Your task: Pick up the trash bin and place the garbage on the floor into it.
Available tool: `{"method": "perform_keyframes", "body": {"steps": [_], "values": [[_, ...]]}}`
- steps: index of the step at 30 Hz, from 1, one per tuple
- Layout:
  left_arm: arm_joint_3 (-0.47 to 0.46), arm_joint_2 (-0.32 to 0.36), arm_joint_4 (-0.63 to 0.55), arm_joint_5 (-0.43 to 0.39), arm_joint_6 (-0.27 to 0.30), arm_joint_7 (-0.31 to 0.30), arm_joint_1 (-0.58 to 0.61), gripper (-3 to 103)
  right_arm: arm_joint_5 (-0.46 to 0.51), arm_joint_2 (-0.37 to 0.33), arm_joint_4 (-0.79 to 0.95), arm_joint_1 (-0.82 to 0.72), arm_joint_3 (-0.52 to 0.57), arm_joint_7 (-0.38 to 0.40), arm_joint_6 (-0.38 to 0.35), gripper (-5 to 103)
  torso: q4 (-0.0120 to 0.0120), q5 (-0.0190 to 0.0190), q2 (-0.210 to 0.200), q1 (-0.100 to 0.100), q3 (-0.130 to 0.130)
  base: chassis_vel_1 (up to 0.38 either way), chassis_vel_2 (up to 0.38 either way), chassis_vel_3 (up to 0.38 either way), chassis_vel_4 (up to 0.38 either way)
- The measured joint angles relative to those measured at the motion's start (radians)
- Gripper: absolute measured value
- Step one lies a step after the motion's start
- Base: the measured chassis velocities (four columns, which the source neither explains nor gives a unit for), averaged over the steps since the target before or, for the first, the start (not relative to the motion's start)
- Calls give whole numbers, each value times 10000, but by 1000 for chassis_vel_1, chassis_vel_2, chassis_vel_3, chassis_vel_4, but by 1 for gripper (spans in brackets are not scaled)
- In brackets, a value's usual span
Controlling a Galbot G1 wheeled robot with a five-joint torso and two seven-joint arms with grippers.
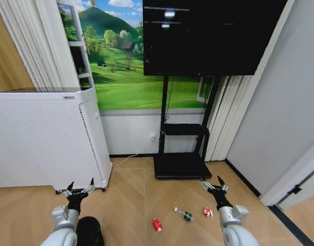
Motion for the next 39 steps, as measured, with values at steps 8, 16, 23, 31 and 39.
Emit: {"method": "perform_keyframes", "body": {"steps": [8, 16, 23, 31, 39], "values": [[-18, -2, 0, 6, -31, 13, -8, 100, -1, 6, 44, -12, 10, 2, 17, 100, 0, 0, -381, -148, -234, 0, 0, 0, 0], [-22, -12, 0, 49, -60, 19, -21, 100, 46, 2, 49, -16, 11, 16, 18, 100, 0, 0, -783, -298, -485, 0, 0, 0, 0], [-32, -8, 18, 53, -62, 25, -43, 100, 49, -4, -6, 47, -20, 22, 18, 100, 0, 0, -1072, -410, -662, 0, 0, 0, 0], [-46, 10, 79, 50, -62, 32, -79, 100, 42, 8, -76, 79, -63, 23, 18, 100, 0, 0, -1413, -531, -881, 0, 0, 0, 0], [-42, 15, 102, 50, -67, 41, -101, 100, 42, 0, -90, 110, -65, 25, 14, 100, 0, 0, -1758, -654, -1104, 0, 0, 0, 0]]}}
